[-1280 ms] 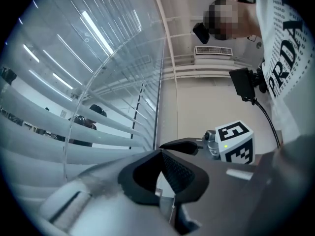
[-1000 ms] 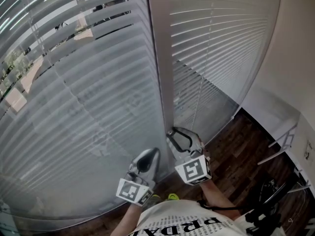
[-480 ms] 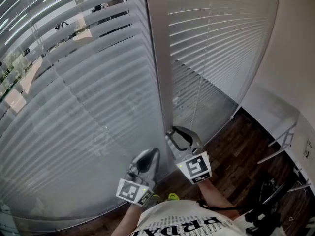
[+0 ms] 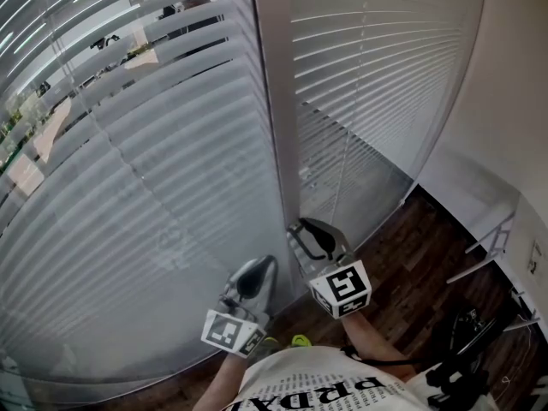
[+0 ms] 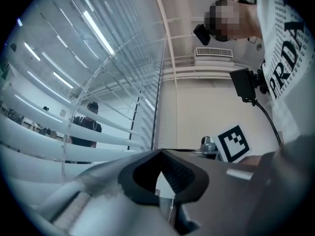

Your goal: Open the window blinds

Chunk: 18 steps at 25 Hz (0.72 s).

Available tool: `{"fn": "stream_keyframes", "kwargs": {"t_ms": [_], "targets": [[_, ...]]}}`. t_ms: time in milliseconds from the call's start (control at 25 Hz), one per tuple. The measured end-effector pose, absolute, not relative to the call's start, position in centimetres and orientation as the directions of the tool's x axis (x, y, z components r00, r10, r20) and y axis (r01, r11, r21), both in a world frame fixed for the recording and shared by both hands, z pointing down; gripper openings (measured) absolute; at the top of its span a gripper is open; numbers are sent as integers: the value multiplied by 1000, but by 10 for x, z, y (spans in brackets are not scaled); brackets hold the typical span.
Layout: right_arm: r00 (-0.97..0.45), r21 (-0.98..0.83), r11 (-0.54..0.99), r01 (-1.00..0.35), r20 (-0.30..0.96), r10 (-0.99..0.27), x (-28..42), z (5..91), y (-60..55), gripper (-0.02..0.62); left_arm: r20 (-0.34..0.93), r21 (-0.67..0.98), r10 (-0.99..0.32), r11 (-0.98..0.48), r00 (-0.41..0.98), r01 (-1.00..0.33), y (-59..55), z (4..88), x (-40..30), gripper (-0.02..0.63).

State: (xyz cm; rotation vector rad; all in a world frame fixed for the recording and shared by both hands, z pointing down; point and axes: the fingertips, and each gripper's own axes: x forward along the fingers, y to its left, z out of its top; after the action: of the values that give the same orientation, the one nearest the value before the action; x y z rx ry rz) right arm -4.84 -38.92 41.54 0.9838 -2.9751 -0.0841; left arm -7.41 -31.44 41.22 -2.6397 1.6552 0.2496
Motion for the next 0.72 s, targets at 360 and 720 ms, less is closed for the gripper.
{"fn": "stream_keyframes", "kwargs": {"t_ms": [360, 720], "targets": [[-808, -171, 804, -570, -61, -586, -46, 416, -393, 127, -155, 72, -891, -442, 427, -894, -316, 411, -72, -9], [-808, -159, 803, -574, -52, -587, -47, 416, -394, 127, -161, 77, -891, -440, 424, -895, -318, 410, -73, -9]]}}
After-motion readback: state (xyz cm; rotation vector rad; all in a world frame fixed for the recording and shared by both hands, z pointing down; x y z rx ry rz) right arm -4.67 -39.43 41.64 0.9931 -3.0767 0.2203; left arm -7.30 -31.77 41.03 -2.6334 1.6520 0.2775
